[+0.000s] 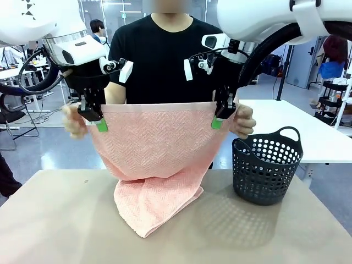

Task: Fold the towel.
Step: Grab the top end of the 100 cm Hotel Towel extended by the human, then release the end of the 100 cm Hotel Towel you were holding and grab the top end of the folded side.

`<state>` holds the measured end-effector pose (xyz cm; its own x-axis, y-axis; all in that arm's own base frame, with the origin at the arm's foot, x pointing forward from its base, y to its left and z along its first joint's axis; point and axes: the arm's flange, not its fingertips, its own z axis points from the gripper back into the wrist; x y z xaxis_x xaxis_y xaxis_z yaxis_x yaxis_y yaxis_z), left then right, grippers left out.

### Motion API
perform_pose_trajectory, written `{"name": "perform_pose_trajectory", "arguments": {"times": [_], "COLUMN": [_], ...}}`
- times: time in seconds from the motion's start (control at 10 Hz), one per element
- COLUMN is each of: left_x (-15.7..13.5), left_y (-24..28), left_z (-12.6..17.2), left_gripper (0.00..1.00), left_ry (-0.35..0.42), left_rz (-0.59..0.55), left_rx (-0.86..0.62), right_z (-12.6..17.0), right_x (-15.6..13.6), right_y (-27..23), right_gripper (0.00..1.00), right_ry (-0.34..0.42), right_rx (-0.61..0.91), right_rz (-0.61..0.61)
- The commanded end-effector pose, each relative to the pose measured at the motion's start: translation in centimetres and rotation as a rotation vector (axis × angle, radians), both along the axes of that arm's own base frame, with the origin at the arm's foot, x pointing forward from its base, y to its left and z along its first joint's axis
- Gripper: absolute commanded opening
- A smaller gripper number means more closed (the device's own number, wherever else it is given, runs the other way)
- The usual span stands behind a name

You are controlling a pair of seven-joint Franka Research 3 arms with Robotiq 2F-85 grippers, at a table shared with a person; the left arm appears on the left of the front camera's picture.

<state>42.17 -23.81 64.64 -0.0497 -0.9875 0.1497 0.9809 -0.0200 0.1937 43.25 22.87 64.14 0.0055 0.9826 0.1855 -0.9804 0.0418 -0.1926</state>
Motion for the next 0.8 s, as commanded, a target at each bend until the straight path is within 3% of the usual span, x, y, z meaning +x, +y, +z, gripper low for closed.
{"name": "perform_pose_trajectory", "arguments": {"times": [0.0, 0.7], "left_x": [0.18, 0.18], "left_y": [0.17, 0.17], "left_z": [0.17, 0.17], "left_gripper": [0.00, 0.00], "left_ry": [-0.005, -0.005], "left_rz": [-0.012, -0.012], "left_rx": [0.000, 0.000], "right_z": [-0.03, -0.03], "right_x": [0.00, 0.00], "right_y": [0.00, 0.00], "right_gripper": [0.00, 0.00], "right_ry": [-0.001, -0.001], "right_rx": [-0.001, -0.001], "right_rz": [0.005, 0.005]}}
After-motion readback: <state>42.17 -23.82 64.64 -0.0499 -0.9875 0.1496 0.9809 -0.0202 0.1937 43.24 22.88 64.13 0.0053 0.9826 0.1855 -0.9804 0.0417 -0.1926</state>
